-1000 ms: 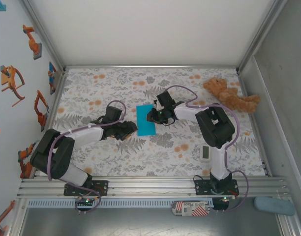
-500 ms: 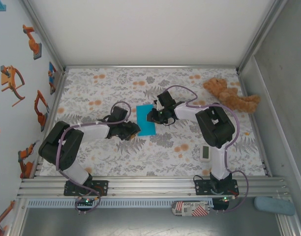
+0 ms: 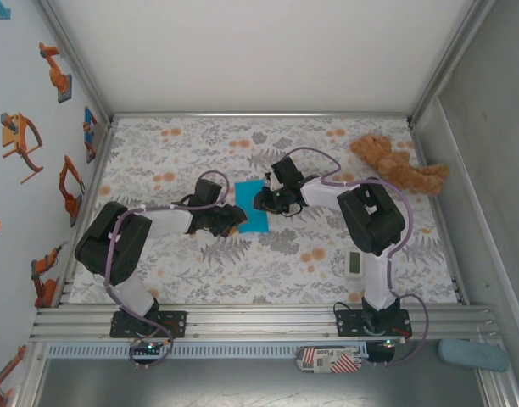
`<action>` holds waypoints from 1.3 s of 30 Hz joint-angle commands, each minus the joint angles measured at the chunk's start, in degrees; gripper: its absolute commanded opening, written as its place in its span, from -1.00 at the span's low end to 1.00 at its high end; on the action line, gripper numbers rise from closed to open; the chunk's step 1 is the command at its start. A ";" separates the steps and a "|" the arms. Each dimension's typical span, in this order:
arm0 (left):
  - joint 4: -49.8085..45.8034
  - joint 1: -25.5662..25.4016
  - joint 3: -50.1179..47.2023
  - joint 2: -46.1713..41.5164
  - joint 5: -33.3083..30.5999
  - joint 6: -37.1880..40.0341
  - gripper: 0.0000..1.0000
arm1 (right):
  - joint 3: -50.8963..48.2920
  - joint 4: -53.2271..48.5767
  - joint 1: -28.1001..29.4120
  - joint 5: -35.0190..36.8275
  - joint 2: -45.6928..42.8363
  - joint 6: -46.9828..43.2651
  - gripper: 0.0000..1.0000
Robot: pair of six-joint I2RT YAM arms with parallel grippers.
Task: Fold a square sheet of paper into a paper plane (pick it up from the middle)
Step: Third fold the triangle at the center of the table.
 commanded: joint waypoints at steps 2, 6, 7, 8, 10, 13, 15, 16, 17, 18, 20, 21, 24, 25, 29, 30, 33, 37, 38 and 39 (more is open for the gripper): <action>2.25 2.08 1.69 1.51 3.52 1.58 -0.19 | -2.41 -3.78 -0.13 2.97 3.37 -0.49 -0.43; 2.89 3.35 1.79 1.33 4.89 2.31 -0.19 | -2.51 -3.78 -0.14 3.11 3.18 -0.48 -0.44; 3.63 3.60 1.72 1.47 5.52 2.65 -0.19 | -2.62 -3.74 -0.12 3.19 3.04 -0.41 -0.43; 4.29 3.79 1.95 1.79 6.49 2.85 -0.19 | -2.65 -3.80 -0.12 3.19 3.05 -0.43 -0.43; 5.17 3.93 2.70 2.75 7.94 2.94 -0.19 | -2.64 -3.79 -0.14 3.10 3.00 -0.31 -0.43; 5.42 4.13 3.66 4.02 8.09 2.38 -0.24 | -2.80 -3.89 -0.21 3.29 2.97 -0.22 -0.43; 6.41 4.33 3.48 4.69 7.74 1.31 -0.27 | -2.78 -3.80 -0.17 3.19 2.89 -0.05 -0.43; 6.73 4.45 3.48 5.07 7.74 0.94 -0.30 | -2.75 -3.76 -0.21 3.27 2.82 0.12 -0.43; 6.77 4.66 3.48 5.42 7.65 0.62 -0.32 | -2.93 -3.43 -0.23 3.13 2.89 0.35 -0.43; 6.81 4.84 3.47 5.62 7.65 0.44 -0.34 | -2.89 -3.20 -0.20 3.02 2.74 0.48 -0.43; 7.15 5.07 3.48 5.93 7.82 0.00 -0.36 | -2.93 -3.06 -0.21 3.01 2.80 0.56 -0.43; 7.24 5.20 3.61 6.04 7.79 -0.14 -0.38 | -2.94 -3.02 -0.21 3.01 2.66 0.57 -0.43; 7.13 5.26 3.78 6.43 7.81 -0.23 -0.43 | -3.18 -2.43 -0.22 2.79 2.61 0.57 -0.43; 7.22 5.24 3.83 6.60 7.75 -0.27 -0.45 | -3.20 -2.31 -0.23 2.64 2.62 0.57 -0.43; 7.53 5.31 3.82 7.19 7.83 -0.53 -0.53 | -3.23 -1.84 -0.21 2.00 2.51 0.57 -0.43; 7.48 5.36 3.91 7.27 7.87 -0.49 -0.56 | -3.27 -1.71 -0.21 2.00 2.42 0.49 -0.43; 6.92 5.42 4.33 7.54 7.89 -0.49 -0.66 | -3.35 -1.45 -0.21 1.88 1.80 0.07 -0.42; 6.57 5.64 4.62 7.56 8.18 -0.65 -0.71 | -3.03 -0.95 -0.56 1.61 0.41 -1.32 -0.38; 6.40 5.66 4.64 7.52 8.18 -0.52 -0.71 | -2.86 -0.90 -0.56 1.59 0.11 -1.74 -0.38; 6.05 5.77 4.77 7.47 8.18 -0.25 -0.70 | -2.50 -1.03 -0.73 1.52 -0.01 -2.17 -0.38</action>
